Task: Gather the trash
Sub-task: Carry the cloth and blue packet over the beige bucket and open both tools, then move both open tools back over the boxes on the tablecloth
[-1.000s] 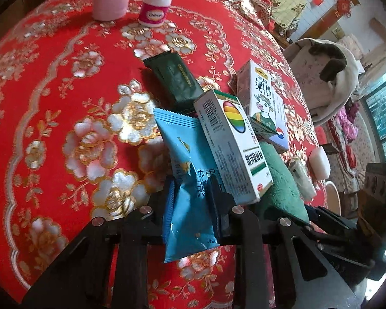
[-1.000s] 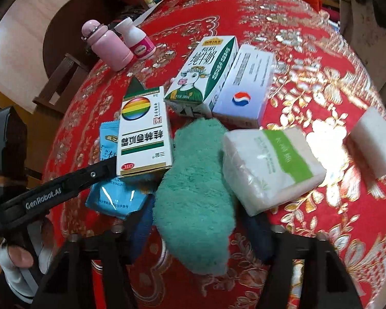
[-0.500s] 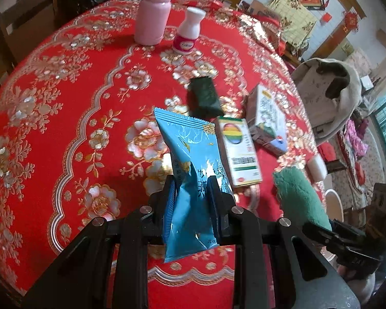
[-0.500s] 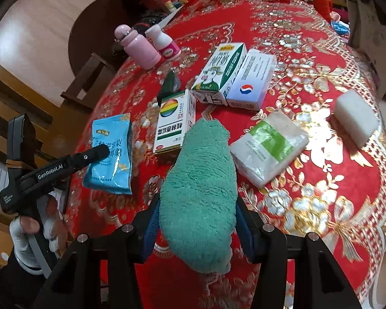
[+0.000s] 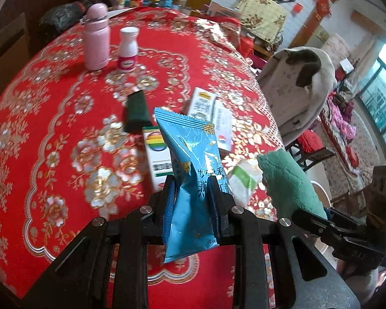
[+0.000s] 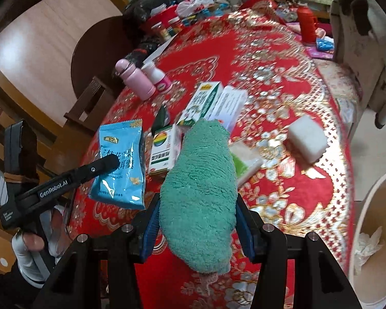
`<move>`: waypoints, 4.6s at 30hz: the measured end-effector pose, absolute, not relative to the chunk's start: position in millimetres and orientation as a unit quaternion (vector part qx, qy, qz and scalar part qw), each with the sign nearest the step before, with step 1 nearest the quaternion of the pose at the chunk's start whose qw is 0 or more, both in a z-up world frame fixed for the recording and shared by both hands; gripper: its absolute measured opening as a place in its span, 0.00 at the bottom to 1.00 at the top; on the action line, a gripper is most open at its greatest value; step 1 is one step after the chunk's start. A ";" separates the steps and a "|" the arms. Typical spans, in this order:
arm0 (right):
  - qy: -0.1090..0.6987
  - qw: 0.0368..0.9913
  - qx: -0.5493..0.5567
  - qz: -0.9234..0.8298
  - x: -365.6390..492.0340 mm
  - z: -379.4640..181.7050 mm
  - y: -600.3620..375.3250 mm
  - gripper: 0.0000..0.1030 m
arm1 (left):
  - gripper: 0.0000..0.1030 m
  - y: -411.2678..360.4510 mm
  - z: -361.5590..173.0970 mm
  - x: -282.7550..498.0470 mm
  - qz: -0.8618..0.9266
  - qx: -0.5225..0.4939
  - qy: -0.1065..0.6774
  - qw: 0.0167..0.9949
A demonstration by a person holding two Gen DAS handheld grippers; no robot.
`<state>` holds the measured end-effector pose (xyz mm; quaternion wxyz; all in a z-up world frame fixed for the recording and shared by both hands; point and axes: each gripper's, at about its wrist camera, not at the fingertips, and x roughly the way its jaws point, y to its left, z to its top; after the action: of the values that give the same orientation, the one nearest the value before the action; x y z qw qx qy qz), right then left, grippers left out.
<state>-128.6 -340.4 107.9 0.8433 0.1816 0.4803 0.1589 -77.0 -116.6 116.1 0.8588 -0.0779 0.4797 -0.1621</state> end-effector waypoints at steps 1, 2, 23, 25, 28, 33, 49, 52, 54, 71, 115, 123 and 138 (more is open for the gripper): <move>0.478 0.845 0.180 0.156 -129.6 109.4 -343.2 0.50 | 0.22 -120.2 116.6 -77.7 -0.163 -0.075 0.479 0.859; 0.477 0.847 0.178 0.154 -130.5 109.9 -345.5 0.50 | 0.22 -124.7 116.9 -78.2 -0.166 -0.073 0.479 0.859; 0.458 0.860 0.197 0.107 -149.2 119.1 -400.4 0.50 | 0.22 -201.5 127.6 -87.4 -0.218 -0.029 0.469 0.855; 0.456 0.862 0.201 0.097 -154.1 120.0 -409.0 0.50 | 0.22 -211.2 127.9 -88.2 -0.228 -0.025 0.469 0.853; 0.452 0.864 0.210 0.079 -162.6 120.7 -424.6 0.50 | 0.22 -230.7 128.1 -91.8 -0.247 -0.016 0.470 0.847; 0.448 0.865 0.223 0.051 -177.7 121.1 -447.4 0.50 | 0.22 -260.7 125.5 -97.1 -0.277 -0.001 0.475 0.835; 0.442 0.856 0.263 -0.056 -242.7 113.0 -533.7 0.50 | 0.22 -369.7 108.1 -123.8 -0.367 0.037 0.497 0.785; 0.445 0.854 0.258 -0.076 -251.2 110.4 -545.6 0.50 | 0.22 -385.8 103.2 -125.8 -0.375 0.043 0.502 0.778; 0.448 0.853 0.253 -0.088 -255.0 108.5 -552.5 0.50 | 0.22 -397.4 99.8 -128.1 -0.380 0.048 0.506 0.773; 0.473 0.834 0.256 -0.119 -265.3 83.0 -594.5 0.50 | 0.22 -449.3 67.9 -136.7 -0.378 0.065 0.530 0.756; 0.503 0.826 0.211 -0.143 -242.8 74.0 -588.5 0.68 | 0.46 -432.4 72.5 -133.2 -0.348 0.059 0.514 0.782; 0.494 0.843 0.178 -0.112 -214.2 84.6 -548.9 0.68 | 0.46 -383.2 85.9 -124.2 -0.307 0.052 0.487 0.816; 0.495 0.862 0.111 -0.008 -144.4 94.6 -436.7 0.68 | 0.46 -239.7 96.3 -86.8 -0.189 -0.001 0.485 0.854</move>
<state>-144.4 -436.7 94.6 0.8619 0.1107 0.4949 -0.0077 -86.8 -239.7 96.3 0.8540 -0.0012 0.4847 -0.1892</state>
